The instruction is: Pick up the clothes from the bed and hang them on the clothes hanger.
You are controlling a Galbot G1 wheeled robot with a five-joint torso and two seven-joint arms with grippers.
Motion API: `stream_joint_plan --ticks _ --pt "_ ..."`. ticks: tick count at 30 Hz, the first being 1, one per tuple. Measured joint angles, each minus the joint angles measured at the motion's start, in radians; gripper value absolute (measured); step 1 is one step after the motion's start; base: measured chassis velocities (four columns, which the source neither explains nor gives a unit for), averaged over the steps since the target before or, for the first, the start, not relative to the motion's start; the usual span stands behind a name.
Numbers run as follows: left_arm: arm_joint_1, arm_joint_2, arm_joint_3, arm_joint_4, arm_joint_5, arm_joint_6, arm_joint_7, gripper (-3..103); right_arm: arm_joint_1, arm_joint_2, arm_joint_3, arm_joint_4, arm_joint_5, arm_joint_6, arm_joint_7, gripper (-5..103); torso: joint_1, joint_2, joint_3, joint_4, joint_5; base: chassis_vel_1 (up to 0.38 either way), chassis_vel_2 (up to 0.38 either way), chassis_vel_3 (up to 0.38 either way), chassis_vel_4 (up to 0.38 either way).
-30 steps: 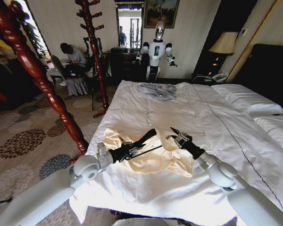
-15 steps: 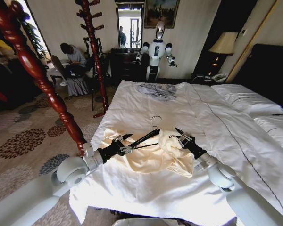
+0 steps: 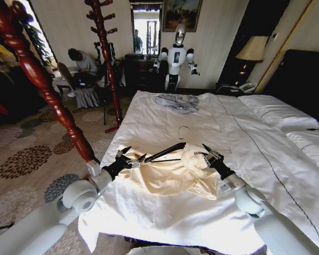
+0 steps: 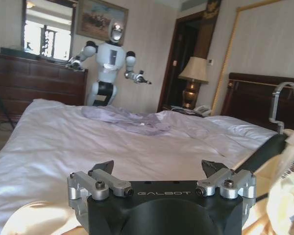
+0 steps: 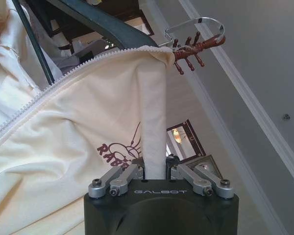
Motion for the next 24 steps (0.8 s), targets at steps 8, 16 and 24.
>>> stream_joint_plan --ticks 8,16,24 --pt "-0.037 -0.044 -0.002 0.145 -0.024 0.037 -0.063 100 -0.003 -0.004 0.004 0.004 0.006 0.003 0.003 19 0.000 0.000 0.000 0.0000 0.0000 0.000 0.000 0.000 0.000" --pt "-0.028 -0.093 0.029 0.189 -0.059 0.065 -0.071 100 -0.008 -0.010 0.009 0.007 0.010 0.003 0.004 19 0.000 0.000 0.000 0.0000 -0.0001 0.000 0.000 0.000 0.000" --pt "-0.012 -0.129 0.049 0.222 -0.051 0.086 -0.109 100 -0.005 -0.016 0.009 0.009 0.020 0.002 0.005 19 0.000 0.000 0.000 -0.0001 0.0000 0.000 0.000 0.000 0.000"
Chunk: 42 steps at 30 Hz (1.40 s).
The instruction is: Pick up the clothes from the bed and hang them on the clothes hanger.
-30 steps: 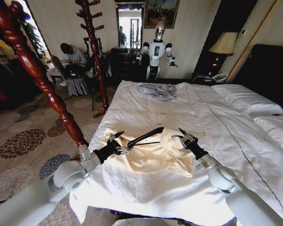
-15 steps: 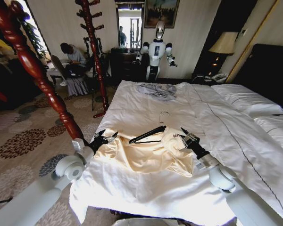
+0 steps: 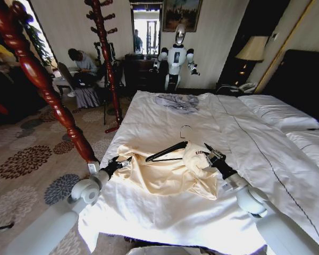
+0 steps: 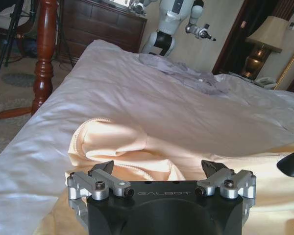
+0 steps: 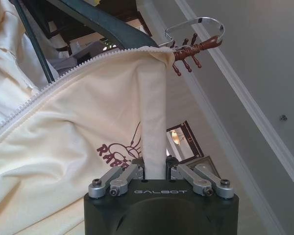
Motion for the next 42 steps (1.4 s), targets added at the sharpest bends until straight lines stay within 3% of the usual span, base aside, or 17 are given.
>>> stream_joint_plan --ticks 4,6,9,11,12,16,19,29,30,33,34,38,40,42 --pt "0.020 -0.005 -0.003 0.003 -0.001 0.026 -0.031 100 0.000 0.000 0.000 0.001 0.000 -0.001 0.000 19 0.000 0.000 0.000 0.0000 0.0000 0.000 0.000 0.000 0.000" --pt "0.051 -0.009 -0.005 0.013 0.030 0.074 -0.059 100 -0.001 0.003 0.000 -0.001 -0.002 -0.001 0.000 19 0.000 0.000 0.000 0.0004 0.0000 0.000 0.000 0.000 0.000" --pt "0.055 -0.016 -0.006 0.013 0.027 0.099 -0.076 100 -0.001 0.004 -0.002 -0.001 -0.005 -0.001 0.000 19 0.000 0.000 0.000 0.0001 0.0000 0.000 0.000 0.000 0.000" --pt "0.045 -0.037 0.003 0.023 0.078 0.203 -0.169 100 -0.001 0.005 -0.003 -0.001 -0.006 -0.001 0.000 19 0.000 0.000 0.000 0.0000 -0.0002 0.000 0.000 0.000 0.000" --pt "0.045 -0.037 0.003 0.023 0.078 0.203 -0.169 100 -0.001 0.005 -0.003 -0.001 -0.006 -0.001 0.000 19 0.000 0.000 0.000 0.0000 -0.0002 0.000 0.000 0.000 0.000" --pt "0.054 -0.050 0.010 0.025 0.092 0.330 -0.260 100 -0.002 0.003 -0.004 -0.004 -0.006 -0.001 -0.001 19 0.000 0.000 0.000 0.0001 0.0000 0.000 0.000 0.000 0.000" --pt "0.045 -0.064 0.019 0.049 0.092 0.340 -0.272 101 0.002 0.003 -0.009 -0.006 -0.007 -0.001 -0.001 19 0.000 0.000 0.000 0.0000 0.0000 0.000 0.000 0.000 0.000" --pt "0.032 -0.083 0.030 0.055 0.111 0.255 -0.250 64 -0.005 0.005 -0.008 -0.006 -0.013 -0.001 -0.001 19 0.000 0.000 0.000 0.0000 0.0000 0.000 0.000 0.000 0.000" --pt "0.032 -0.083 0.030 0.055 0.111 0.255 -0.250 64 -0.005 0.005 -0.008 -0.006 -0.013 -0.001 -0.001 19 0.000 0.000 0.000 0.0000 0.0000 0.000 0.000 0.000 0.000" --pt "0.044 -0.076 0.020 0.041 0.115 0.237 -0.249 47 -0.002 0.008 -0.011 -0.008 -0.017 -0.001 -0.001 19 0.000 0.000 0.000 0.0000 -0.0001 0.000 0.000 0.000 0.000" --pt "0.044 -0.076 0.020 0.041 0.115 0.237 -0.249 47 -0.002 0.008 -0.011 -0.008 -0.017 -0.001 -0.001 19 0.000 0.000 0.000 0.0000 -0.0001 0.000 0.000 0.000 0.000" --pt "0.061 -0.059 0.011 0.013 0.117 0.226 -0.245 26 0.002 0.009 -0.016 -0.012 -0.018 0.000 -0.002 19 0.000 0.000 0.000 0.0001 0.0000 0.000 0.000 0.000 0.000" --pt "0.062 -0.058 0.011 0.011 0.117 0.226 -0.243 26 0.002 0.009 -0.016 -0.012 -0.018 0.000 -0.002 19 0.000 0.000 0.000 0.0001 0.0000 0.000 0.000 0.000 0.000" --pt "0.063 -0.057 0.016 0.013 0.131 0.220 -0.234 15 0.000 0.008 -0.016 -0.012 -0.016 0.000 -0.002 19 0.000 0.000 0.000 0.0001 0.0000 0.000 0.000 0.000 0.000"
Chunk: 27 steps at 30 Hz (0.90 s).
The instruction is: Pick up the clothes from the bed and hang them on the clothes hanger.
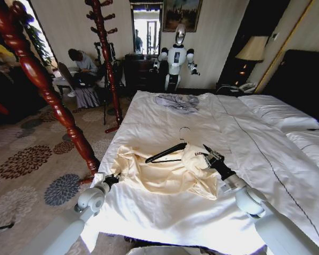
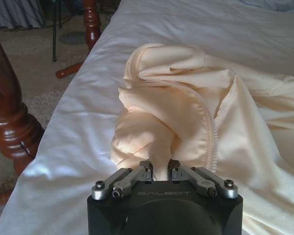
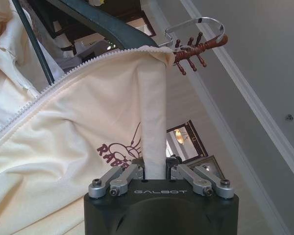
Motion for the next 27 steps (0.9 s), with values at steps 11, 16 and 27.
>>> stream_joint_plan --ticks 11,16,27 --pt "0.173 0.112 -0.086 -0.200 -0.003 0.026 -0.017 2 -0.025 -0.012 0.032 0.008 0.017 -0.005 0.008 19 0.000 0.000 0.000 -0.0003 -0.0002 0.000 0.000 0.000 0.000" --pt "0.383 0.146 -0.228 -0.366 -0.005 0.063 -0.023 2 -0.027 -0.007 0.039 0.002 0.016 -0.004 0.010 19 0.000 0.000 0.000 0.0003 0.0003 0.000 0.000 0.000 0.000" --pt "0.766 0.126 -0.383 -0.552 0.002 0.205 -0.089 2 -0.027 -0.011 0.044 -0.001 0.018 -0.004 0.013 19 0.000 0.000 0.000 0.0002 0.0000 0.000 0.000 0.000 0.000"
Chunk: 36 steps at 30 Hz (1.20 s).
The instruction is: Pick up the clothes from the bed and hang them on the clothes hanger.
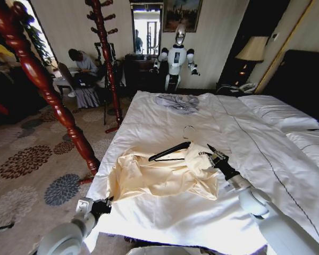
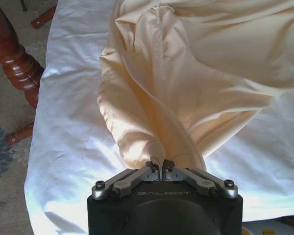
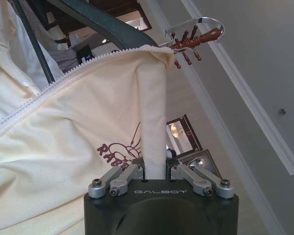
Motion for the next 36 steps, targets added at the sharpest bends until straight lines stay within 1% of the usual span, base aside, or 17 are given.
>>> stream_joint_plan --ticks 5,6,8,10,12,14,16,18,19,22,25,26,27,29,31,34,36 --pt "-0.012 -0.010 0.027 -0.004 0.014 0.023 -0.023 2 -0.002 0.000 0.001 0.004 0.003 0.000 0.000 19 0.000 0.000 0.000 -0.0003 0.0000 0.000 0.000 0.000 0.000" --pt "-0.025 -0.012 0.029 -0.004 0.007 0.024 -0.027 -1 -0.002 0.000 0.001 0.005 0.003 0.000 0.000 19 0.000 0.000 0.000 -0.0003 -0.0001 0.000 0.000 0.000 0.000" --pt "-0.086 -0.013 0.029 -0.006 -0.032 0.036 -0.055 9 -0.003 0.000 0.003 0.006 0.003 0.000 0.000 19 0.000 0.000 0.000 -0.0004 -0.0001 0.000 0.000 0.000 0.000" --pt "-0.114 -0.013 0.023 -0.006 -0.052 0.041 -0.067 9 -0.004 0.001 0.005 0.006 0.003 0.000 0.000 19 0.000 0.000 0.000 -0.0004 -0.0002 0.000 0.000 0.000 0.000" --pt "-0.147 -0.012 0.007 -0.006 -0.078 0.050 -0.059 20 -0.006 0.004 0.007 0.005 0.002 0.000 0.000 19 0.000 0.000 0.000 -0.0006 -0.0002 0.000 0.000 0.000 0.000" --pt "-0.158 -0.007 -0.012 -0.006 -0.084 0.055 -0.015 30 -0.006 0.005 0.004 0.003 0.002 0.000 0.001 19 0.000 0.000 0.000 -0.0004 -0.0001 0.000 0.000 0.000 0.000" --pt "-0.161 -0.003 -0.015 -0.007 -0.084 0.057 0.001 30 -0.006 0.005 0.000 0.003 0.002 0.000 0.001 19 0.000 0.000 0.000 -0.0004 -0.0001 0.000 0.000 0.000 0.000" --pt "-0.162 0.002 -0.015 -0.006 -0.084 0.058 0.012 42 -0.003 0.007 -0.003 0.003 0.001 -0.001 0.001 19 0.000 0.000 0.000 -0.0003 -0.0001 0.000 0.000 0.000 0.000" --pt "-0.161 0.004 -0.015 -0.006 -0.084 0.058 0.013 47 -0.002 0.009 -0.003 0.003 0.001 -0.001 0.001 19 0.000 0.000 0.000 -0.0002 -0.0001 0.000 0.000 0.000 0.000" --pt "-0.148 0.006 -0.018 -0.006 -0.087 0.058 0.012 53 -0.002 0.010 0.000 0.002 0.001 -0.002 0.001 19 0.000 0.000 0.000 -0.0002 -0.0001 0.000 0.000 0.000 0.000" --pt "-0.123 0.011 -0.038 -0.005 -0.094 0.058 -0.010 70 -0.002 0.007 0.002 -0.001 0.002 -0.002 0.001 19 0.000 0.000 0.000 -0.0002 0.0000 0.000 0.000 0.000 0.000" --pt "-0.123 0.011 -0.038 -0.005 -0.094 0.058 -0.010 70 -0.002 0.007 0.002 -0.001 0.002 -0.002 0.001 19 0.000 0.000 0.000 -0.0002 0.0000 0.000 0.000 0.000 0.000" --pt "-0.121 0.012 -0.046 -0.004 -0.092 0.058 -0.008 75 -0.001 0.007 0.002 -0.001 0.003 -0.002 0.001 19 0.000 0.000 0.000 -0.0001 0.0000 0.000 0.000 0.000 0.000" --pt "-0.163 0.010 -0.046 -0.004 -0.127 0.054 -0.009 85 0.003 0.008 0.001 -0.001 0.003 -0.002 0.001 19 0.000 0.000 0.000 0.0001 -0.0001 0.000 0.000 0.000 0.000" --pt "-0.192 0.008 -0.042 -0.004 -0.153 0.051 -0.019 85 0.003 0.009 0.000 -0.001 0.003 -0.002 0.001 19 0.000 0.000 0.000 0.0001 -0.0001 0.000 0.000 0.000 0.000" --pt "-0.335 0.002 -0.035 -0.003 -0.285 0.021 -0.089 98 -0.001 0.008 -0.001 -0.001 0.002 -0.002 0.001 19 0.000 0.000 0.000 -0.0008 -0.0002 0.000 0.000 0.000 0.000" --pt "-0.393 0.005 -0.040 -0.002 -0.319 0.001 -0.086 100 -0.002 0.006 -0.001 0.000 0.002 -0.002 0.001 19 0.000 0.000 0.000 -0.0005 -0.0001 0.000 0.000 0.000 0.000"
